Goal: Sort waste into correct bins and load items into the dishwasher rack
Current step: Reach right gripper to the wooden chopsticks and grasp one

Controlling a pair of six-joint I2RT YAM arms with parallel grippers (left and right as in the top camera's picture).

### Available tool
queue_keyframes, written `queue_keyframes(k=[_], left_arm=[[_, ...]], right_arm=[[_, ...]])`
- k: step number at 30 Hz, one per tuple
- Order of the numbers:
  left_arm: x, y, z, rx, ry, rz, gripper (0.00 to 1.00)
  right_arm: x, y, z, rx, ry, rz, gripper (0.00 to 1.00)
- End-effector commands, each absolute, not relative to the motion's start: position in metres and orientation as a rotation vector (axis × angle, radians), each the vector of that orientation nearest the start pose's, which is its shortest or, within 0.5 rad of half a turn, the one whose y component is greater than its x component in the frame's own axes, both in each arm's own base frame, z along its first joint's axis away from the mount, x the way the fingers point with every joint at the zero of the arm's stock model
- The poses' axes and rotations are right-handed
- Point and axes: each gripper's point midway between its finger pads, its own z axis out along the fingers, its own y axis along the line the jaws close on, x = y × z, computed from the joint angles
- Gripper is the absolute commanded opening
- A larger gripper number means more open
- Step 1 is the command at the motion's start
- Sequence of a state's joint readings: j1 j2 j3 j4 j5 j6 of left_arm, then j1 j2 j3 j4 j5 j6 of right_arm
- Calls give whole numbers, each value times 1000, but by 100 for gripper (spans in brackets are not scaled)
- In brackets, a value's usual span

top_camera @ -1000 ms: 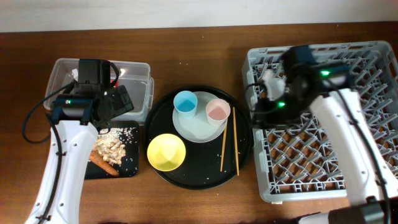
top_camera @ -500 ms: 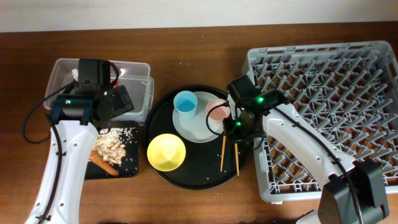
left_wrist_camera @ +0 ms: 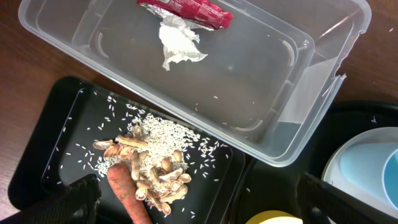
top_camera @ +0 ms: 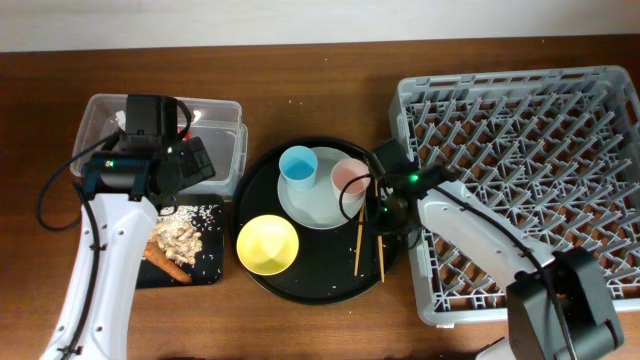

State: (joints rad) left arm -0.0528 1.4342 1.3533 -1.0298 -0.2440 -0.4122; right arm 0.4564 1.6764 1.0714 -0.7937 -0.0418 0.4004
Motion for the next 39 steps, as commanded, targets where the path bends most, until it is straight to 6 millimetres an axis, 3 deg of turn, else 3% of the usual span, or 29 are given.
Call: queue_keyframes(k=[1, 6, 24, 28, 32, 39], left_arm=[[342, 26, 206, -563, 2553, 172, 99], [342, 26, 206, -564, 2553, 171, 99], [342, 26, 206, -563, 2553, 172, 99], [342, 26, 206, -563, 2553, 172, 99], [342, 26, 206, -563, 2553, 172, 99], [342, 26, 206, -563, 2553, 172, 99]], right_arm=[[284, 143, 29, -76, 3001, 118, 24], [277, 141, 17, -76, 3010, 125, 24], [276, 146, 11, 38, 3019, 179, 24], [278, 147, 11, 36, 3010, 185, 28], [279, 154, 12, -114, 2957, 75, 33], [285, 150, 13, -117, 2924, 24, 36]])
